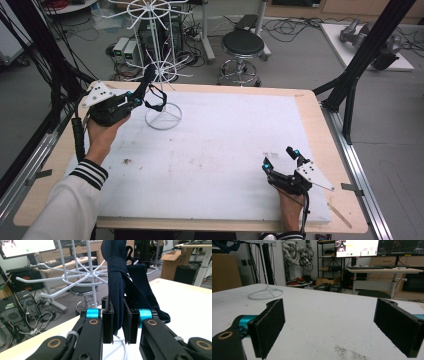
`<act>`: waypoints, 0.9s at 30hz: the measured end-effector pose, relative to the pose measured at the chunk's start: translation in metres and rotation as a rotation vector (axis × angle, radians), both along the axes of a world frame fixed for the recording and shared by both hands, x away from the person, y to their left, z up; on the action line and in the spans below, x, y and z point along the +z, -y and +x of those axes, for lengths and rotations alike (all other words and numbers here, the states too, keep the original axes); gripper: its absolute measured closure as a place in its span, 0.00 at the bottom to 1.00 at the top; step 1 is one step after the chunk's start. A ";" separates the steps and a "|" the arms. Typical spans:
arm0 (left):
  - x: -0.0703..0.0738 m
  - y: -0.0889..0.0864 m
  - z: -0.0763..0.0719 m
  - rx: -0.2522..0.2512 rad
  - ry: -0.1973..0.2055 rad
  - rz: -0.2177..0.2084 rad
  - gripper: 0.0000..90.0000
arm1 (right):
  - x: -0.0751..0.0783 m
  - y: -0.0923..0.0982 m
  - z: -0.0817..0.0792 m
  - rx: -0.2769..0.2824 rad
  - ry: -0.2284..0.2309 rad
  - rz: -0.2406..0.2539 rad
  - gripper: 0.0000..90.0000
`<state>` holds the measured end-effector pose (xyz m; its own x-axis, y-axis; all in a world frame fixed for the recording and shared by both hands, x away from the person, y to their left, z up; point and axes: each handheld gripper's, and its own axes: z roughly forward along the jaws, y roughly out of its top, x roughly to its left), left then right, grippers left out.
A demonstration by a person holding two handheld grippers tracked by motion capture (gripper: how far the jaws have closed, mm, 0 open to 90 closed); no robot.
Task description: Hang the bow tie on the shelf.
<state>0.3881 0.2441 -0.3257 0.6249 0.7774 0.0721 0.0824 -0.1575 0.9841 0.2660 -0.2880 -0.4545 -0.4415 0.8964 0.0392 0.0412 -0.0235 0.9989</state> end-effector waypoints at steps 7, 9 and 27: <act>-0.004 0.002 0.005 0.024 -0.024 -0.015 0.89 | 0.000 0.000 0.000 0.001 -0.001 -0.002 0.10; -0.005 0.003 0.006 0.027 -0.029 -0.012 0.89 | 0.000 0.000 0.000 0.001 -0.002 0.000 0.10; -0.016 0.000 0.012 0.062 -0.052 0.011 0.89 | 0.000 0.001 0.000 0.001 0.001 0.000 0.10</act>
<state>0.4005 0.2437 -0.3415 0.5788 0.8140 0.0491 0.1437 -0.1610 0.9764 0.2661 -0.2888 -0.4546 -0.4428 0.8958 0.0391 0.0401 -0.0238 0.9989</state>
